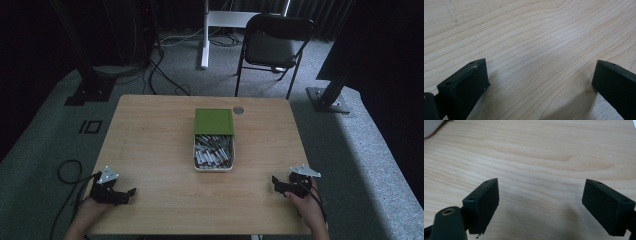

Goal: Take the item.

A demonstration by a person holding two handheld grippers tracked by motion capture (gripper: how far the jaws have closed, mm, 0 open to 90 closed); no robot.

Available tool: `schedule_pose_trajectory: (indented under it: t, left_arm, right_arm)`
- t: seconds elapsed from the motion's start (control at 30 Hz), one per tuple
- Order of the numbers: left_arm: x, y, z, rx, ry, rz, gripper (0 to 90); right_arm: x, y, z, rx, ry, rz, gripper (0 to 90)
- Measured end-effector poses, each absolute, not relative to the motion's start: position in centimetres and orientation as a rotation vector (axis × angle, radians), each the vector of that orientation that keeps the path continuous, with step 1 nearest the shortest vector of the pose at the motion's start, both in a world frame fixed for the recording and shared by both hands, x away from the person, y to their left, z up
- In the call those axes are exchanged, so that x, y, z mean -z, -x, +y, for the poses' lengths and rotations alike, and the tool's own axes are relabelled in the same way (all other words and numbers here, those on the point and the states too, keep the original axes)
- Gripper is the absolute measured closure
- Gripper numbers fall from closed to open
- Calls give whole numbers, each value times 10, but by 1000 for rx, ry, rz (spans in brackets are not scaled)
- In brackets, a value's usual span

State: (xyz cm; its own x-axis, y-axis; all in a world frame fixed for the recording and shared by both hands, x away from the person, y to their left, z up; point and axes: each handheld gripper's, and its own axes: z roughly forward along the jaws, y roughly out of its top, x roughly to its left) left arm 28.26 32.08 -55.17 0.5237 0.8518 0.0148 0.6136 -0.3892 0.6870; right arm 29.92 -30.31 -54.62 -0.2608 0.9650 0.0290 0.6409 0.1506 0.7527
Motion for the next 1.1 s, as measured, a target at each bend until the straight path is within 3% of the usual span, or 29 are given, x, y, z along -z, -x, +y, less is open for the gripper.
schedule_pose_trajectory:
  t: [1.1]
  left_arm:
    - [552,-283,321,-489,-2135,1187,14]
  right_arm:
    - [470,-317,-248,-1110,-1295,1977,162]
